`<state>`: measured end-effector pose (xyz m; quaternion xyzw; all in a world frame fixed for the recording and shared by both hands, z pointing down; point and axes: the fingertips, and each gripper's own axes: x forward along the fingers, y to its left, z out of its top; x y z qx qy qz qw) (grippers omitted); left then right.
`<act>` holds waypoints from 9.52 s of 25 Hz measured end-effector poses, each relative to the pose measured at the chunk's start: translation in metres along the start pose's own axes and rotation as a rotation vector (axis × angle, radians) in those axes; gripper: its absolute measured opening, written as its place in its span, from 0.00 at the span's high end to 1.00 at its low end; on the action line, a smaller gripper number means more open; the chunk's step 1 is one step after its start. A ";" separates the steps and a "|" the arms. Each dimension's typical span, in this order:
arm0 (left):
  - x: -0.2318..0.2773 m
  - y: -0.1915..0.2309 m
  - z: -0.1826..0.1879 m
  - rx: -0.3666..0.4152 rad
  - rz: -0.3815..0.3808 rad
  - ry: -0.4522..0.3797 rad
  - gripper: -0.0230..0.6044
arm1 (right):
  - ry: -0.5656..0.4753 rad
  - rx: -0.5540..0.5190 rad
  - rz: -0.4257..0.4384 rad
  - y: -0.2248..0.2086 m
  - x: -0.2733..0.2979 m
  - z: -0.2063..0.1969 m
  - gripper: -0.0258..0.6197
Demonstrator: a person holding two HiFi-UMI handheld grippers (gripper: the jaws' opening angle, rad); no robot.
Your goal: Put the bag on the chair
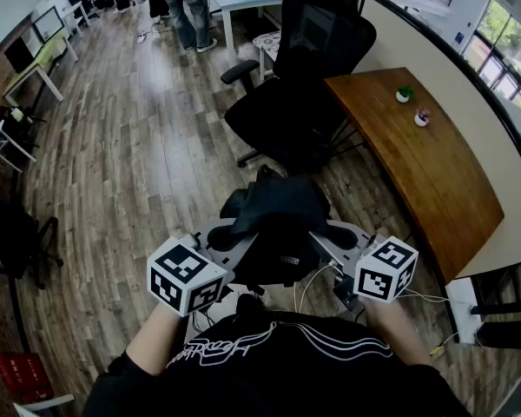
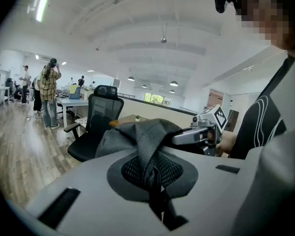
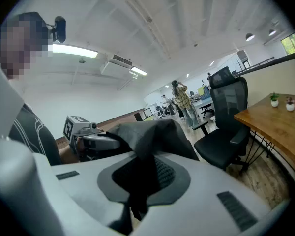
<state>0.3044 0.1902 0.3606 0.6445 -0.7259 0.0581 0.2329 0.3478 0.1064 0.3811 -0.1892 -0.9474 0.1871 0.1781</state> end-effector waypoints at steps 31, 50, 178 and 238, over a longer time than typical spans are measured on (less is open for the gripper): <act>-0.035 0.143 0.012 -0.001 -0.016 -0.017 0.91 | 0.021 0.025 -0.046 0.002 0.140 0.038 0.93; -0.010 0.207 0.004 -0.065 0.036 0.049 0.91 | 0.041 0.115 0.020 -0.040 0.202 0.039 0.93; 0.561 0.619 0.198 0.148 -0.523 0.325 0.44 | -0.174 0.377 -0.936 -0.617 0.352 0.214 0.46; 0.332 0.449 0.273 0.180 -0.793 0.022 0.90 | -0.560 0.161 -0.542 -0.367 0.309 0.306 0.97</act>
